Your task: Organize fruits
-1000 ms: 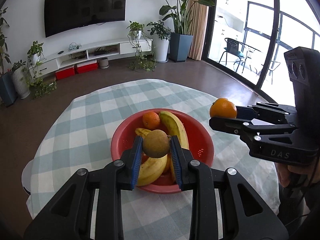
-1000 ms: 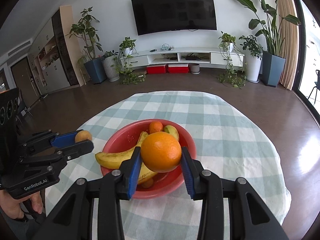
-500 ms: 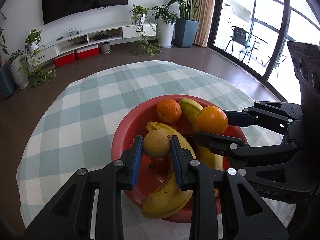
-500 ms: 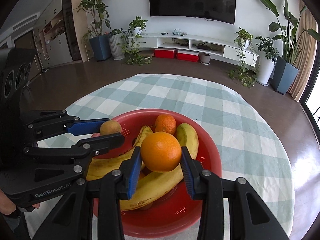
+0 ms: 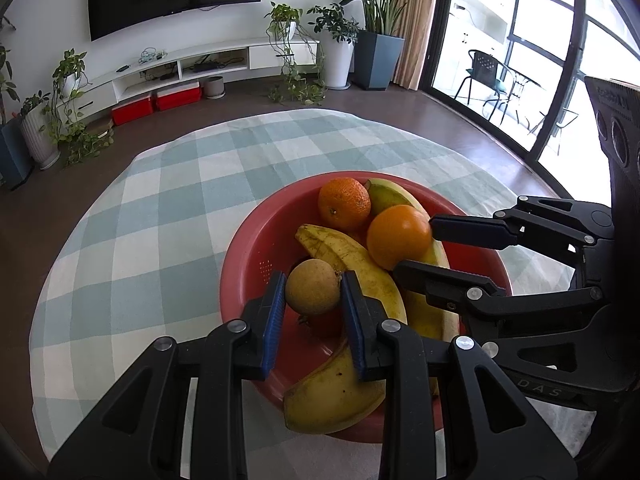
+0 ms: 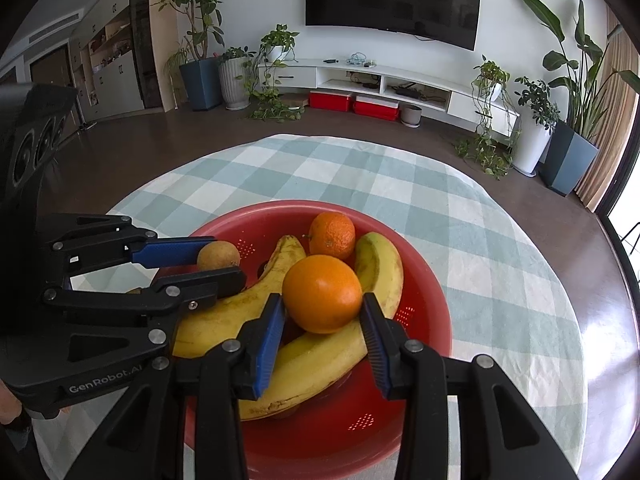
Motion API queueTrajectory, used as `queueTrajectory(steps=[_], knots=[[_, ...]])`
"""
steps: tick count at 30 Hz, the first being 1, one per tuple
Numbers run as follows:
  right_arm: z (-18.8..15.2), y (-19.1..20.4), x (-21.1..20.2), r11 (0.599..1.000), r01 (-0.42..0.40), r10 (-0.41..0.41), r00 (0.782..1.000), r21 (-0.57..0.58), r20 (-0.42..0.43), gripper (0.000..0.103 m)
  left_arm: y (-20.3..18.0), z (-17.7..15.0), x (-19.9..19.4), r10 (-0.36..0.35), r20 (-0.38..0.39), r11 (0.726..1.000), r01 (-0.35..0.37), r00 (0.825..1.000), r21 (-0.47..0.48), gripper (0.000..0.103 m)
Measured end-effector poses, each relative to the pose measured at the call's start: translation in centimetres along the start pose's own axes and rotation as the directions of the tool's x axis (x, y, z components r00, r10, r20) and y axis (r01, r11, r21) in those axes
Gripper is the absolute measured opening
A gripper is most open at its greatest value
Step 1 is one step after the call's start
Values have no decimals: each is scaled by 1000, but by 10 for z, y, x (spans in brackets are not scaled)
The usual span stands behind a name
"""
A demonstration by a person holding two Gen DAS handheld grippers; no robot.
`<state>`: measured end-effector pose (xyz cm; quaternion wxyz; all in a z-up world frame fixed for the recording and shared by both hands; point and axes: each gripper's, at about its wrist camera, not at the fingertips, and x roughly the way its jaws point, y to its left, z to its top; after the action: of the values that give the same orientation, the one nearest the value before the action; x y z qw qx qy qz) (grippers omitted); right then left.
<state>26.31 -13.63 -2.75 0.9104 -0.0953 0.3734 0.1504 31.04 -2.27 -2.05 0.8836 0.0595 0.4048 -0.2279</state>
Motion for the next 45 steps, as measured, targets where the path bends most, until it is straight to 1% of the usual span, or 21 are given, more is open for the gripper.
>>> queueTrajectory(steps=[7,10,12,15,16,18,19,21,23,25,29,32,34,35,36,37,38,39,40,41,45], knots=[[-4,-1,-9,1000,1,-1,1000,12,14,42,0,-1,-3,6,5,1000,-6,1000,0,28],[-6,-3,-17,1000,-1,0,1000,26,27,42,1,-1,-6,11,12,1000,-11,1000,-8,33],[-10,-3,-25,999,-1,0,999,37,41,42,-1,-1,-12,17,25,1000,-17,1000,-9,47],[-16,-6,-37,998,-3,0,998,63,60,44,-6,-3,-27,29,55,1000,-28,998,-8,62],[-18,-6,-41,997,-1,-4,998,73,68,50,-7,-4,-32,35,66,999,-35,997,-8,65],[-23,-6,-52,996,8,-16,996,92,90,63,-12,-8,-47,49,95,999,-48,994,-11,83],[-26,-6,-58,995,11,-21,995,102,102,70,-15,-11,-54,54,110,999,-53,992,-12,87],[-32,-6,-69,993,12,-26,992,117,122,77,-21,-19,-69,85,132,996,-83,988,-16,99],[-40,-6,-80,991,19,-38,989,135,141,87,-27,-30,-83,114,153,994,-112,982,-19,103],[-49,-7,-90,987,21,-45,987,159,151,90,-35,-43,-100,116,185,993,-115,976,-14,103],[-71,-7,-109,980,19,-52,985,199,164,94,-52,-71,-134,184,227,983,-185,956,-17,103],[-88,-5,-128,975,43,-88,976,219,198,94,-63,-91,-165,186,276,982,-182,943,-39,103],[-97,-5,-151,969,67,-132,954,240,268,94,-72,-102,-187,214,298,977,-204,930,-65,103],[-100,-4,-165,965,75,-155,936,252,317,94,-78,-108,-200,241,325,970,-230,914,-74,103],[-103,-2,-180,961,85,-182,911,263,370,94,-84,-114,-213,278,361,960,-262,890,-94,103],[-106,-1,-195,956,97,-212,879,275,426,98,-90,-121,-226,328,384,945,-300,863,-132,103],[-110,1,-212,951,108,-245,836,289,491,103,-94,-126,-238,379,393,925,-337,838,-175,103],[-112,4,-228,950,110,-260,796,292,547,103,-98,-128,-248,420,395,907,-364,817,-212,103],[-113,7,-241,950,115,-272,762,290,587,103,-101,-130,-255,451,388,891,-384,804,-242,103],[-113,10,-253,948,125,-286,733,292,617,103,-103,-131,-261,469,379,881,-395,798,-260,103],[-113,20,-295,941,159,-331,625,300,707,103,-110,-135,-278,467,403,883,-398,787,-248,103]])
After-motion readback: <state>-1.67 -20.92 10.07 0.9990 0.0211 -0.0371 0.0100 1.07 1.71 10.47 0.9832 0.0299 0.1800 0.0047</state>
